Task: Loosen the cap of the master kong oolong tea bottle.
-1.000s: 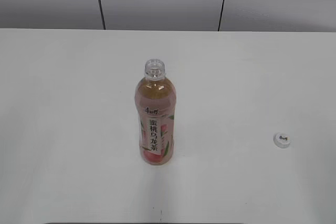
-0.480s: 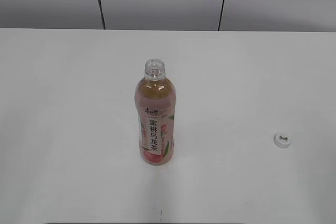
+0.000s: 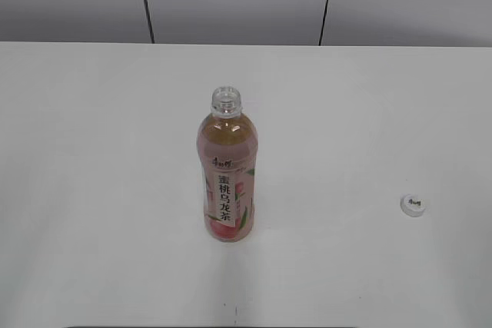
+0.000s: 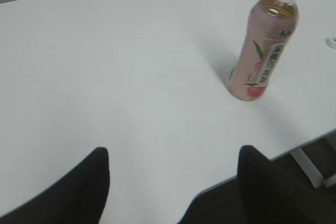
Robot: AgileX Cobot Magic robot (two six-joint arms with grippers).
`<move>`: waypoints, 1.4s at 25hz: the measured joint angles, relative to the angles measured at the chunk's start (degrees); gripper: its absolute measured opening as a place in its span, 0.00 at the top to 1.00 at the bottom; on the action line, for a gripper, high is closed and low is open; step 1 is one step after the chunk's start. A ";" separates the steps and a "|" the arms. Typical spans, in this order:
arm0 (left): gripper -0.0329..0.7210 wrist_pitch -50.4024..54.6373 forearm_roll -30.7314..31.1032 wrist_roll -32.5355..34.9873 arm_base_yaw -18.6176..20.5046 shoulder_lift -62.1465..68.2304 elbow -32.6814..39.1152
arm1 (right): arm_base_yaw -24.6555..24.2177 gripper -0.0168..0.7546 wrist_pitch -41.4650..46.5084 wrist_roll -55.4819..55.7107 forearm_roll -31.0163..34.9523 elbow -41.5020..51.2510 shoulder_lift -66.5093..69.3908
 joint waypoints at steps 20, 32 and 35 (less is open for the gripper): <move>0.35 -0.16 0.00 0.00 13.65 -8.82 0.00 | -4.69 0.26 -0.04 0.00 0.07 0.11 -4.21; 0.35 -0.20 0.00 0.00 14.73 -8.82 0.00 | -8.80 0.26 0.00 0.00 0.26 0.11 -7.36; 0.35 -0.20 0.00 0.00 14.93 -8.82 0.00 | -8.96 0.26 0.00 0.00 0.28 0.11 -7.36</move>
